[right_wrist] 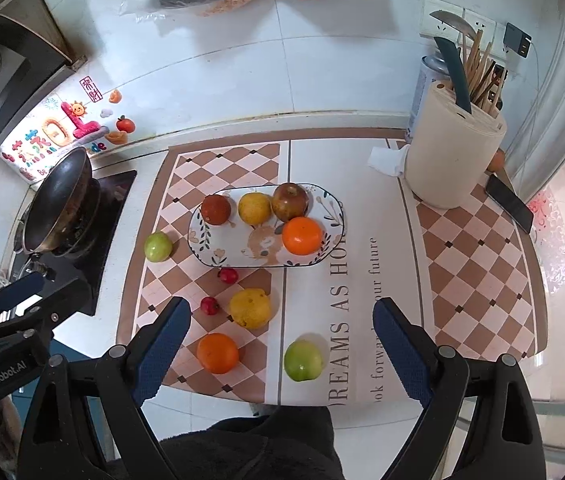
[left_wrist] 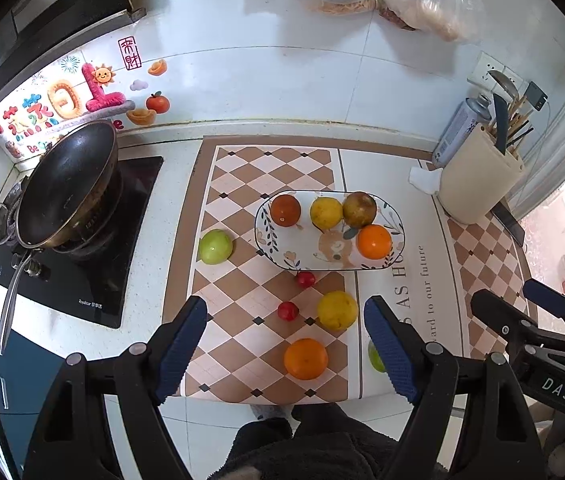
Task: Organize fruits
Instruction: 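Lift both tools back from the plate, then grasp an orange with the left gripper while the right gripper grasps a green apple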
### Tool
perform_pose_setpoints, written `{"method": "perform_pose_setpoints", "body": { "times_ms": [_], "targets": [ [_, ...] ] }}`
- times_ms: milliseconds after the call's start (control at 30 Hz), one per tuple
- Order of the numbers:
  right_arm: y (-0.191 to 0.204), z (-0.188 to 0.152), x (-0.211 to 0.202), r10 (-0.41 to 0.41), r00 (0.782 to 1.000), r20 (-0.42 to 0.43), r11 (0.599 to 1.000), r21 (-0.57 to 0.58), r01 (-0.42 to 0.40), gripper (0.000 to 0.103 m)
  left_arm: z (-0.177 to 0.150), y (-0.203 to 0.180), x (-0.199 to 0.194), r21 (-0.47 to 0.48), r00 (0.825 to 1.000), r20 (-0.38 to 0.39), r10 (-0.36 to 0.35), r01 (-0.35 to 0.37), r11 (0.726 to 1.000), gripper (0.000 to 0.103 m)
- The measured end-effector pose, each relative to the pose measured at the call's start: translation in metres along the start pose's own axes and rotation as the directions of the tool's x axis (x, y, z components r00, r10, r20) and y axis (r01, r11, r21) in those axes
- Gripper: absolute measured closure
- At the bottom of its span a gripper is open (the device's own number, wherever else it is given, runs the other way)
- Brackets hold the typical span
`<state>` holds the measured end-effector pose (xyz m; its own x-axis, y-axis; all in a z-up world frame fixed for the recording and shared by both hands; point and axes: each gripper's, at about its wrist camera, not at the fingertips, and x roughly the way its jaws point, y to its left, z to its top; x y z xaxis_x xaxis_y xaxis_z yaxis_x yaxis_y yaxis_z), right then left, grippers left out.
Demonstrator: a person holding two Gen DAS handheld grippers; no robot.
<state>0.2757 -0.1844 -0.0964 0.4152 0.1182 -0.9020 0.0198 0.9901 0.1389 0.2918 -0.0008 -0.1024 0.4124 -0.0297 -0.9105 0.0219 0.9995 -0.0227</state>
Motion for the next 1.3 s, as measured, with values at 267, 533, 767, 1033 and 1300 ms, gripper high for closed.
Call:
{"method": "perform_pose_setpoints", "body": {
  "times_ms": [267, 533, 767, 1033, 1300],
  "targets": [
    [-0.025, -0.011, 0.045, 0.025, 0.995, -0.095, 0.999, 0.038, -0.022, 0.008, -0.005, -0.002, 0.046, 0.008, 0.996, -0.080, 0.025, -0.024, 1.000, 0.002],
    [-0.061, -0.057, 0.159, 0.086, 0.940, -0.331, 0.990, 0.136, -0.042, 0.008, -0.042, -0.002, 0.148, -0.006, 0.939, -0.343, -0.003, 0.001, 1.000, 0.002],
    [-0.076, -0.089, 0.213, 0.154, 0.895, -0.419, 0.973, 0.222, -0.063, 0.009, -0.074, -0.008, 0.225, -0.071, 0.837, -0.538, -0.101, 0.075, 0.995, 0.002],
    [-0.067, -0.086, 0.229, 0.168, 0.876, -0.451, 0.976, 0.199, -0.085, 0.020, -0.092, -0.028, 0.255, 0.002, 0.814, -0.574, -0.085, 0.105, 0.994, 0.040],
    [-0.054, -0.090, 0.256, 0.159, 0.853, -0.498, 0.983, 0.159, -0.090, 0.045, -0.095, -0.003, 0.251, -0.042, 0.823, -0.561, -0.087, 0.076, 0.996, 0.040]
  ]
}}
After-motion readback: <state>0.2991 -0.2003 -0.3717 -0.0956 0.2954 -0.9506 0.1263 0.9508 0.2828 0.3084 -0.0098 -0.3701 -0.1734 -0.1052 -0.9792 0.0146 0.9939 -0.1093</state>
